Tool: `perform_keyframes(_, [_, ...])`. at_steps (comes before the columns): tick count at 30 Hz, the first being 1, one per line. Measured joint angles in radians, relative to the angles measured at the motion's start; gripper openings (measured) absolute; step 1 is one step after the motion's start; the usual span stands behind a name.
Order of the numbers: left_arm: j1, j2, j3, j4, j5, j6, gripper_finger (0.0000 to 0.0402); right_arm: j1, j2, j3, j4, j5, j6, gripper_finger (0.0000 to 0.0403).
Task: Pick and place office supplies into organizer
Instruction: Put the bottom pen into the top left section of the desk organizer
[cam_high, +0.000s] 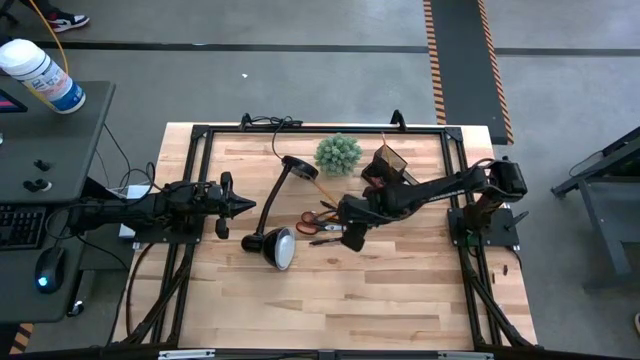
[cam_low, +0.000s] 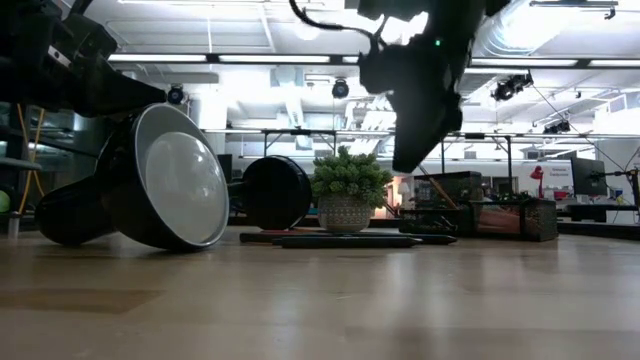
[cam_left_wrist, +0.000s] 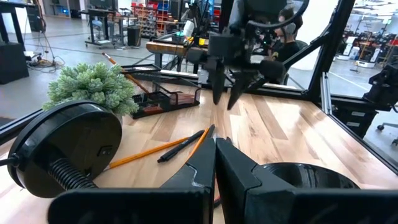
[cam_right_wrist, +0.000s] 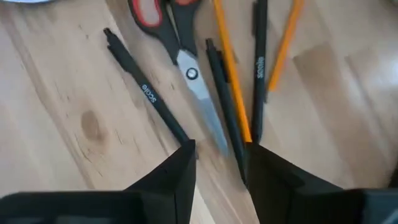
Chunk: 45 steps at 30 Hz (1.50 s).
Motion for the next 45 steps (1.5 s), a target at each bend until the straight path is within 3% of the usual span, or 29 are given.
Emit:
perform_keyframes(12, [0.000, 0.018, 0.000, 0.000, 0.000, 0.014, 0.0001, 0.022, 0.000, -0.321, 0.645, -0.077, -0.163, 0.0106])
perform_keyframes(22, [0.000, 0.060, 0.000, 0.000, -0.004, 0.015, 0.0001, 0.023, 0.001, -0.502, 0.952, -0.112, -0.157, 0.0070])
perform_keyframes(45, [0.000, 0.059, 0.000, 0.002, -0.007, 0.000, 0.0001, 0.022, 0.000, -0.528, 0.897, -0.108, -0.332, 0.0067])
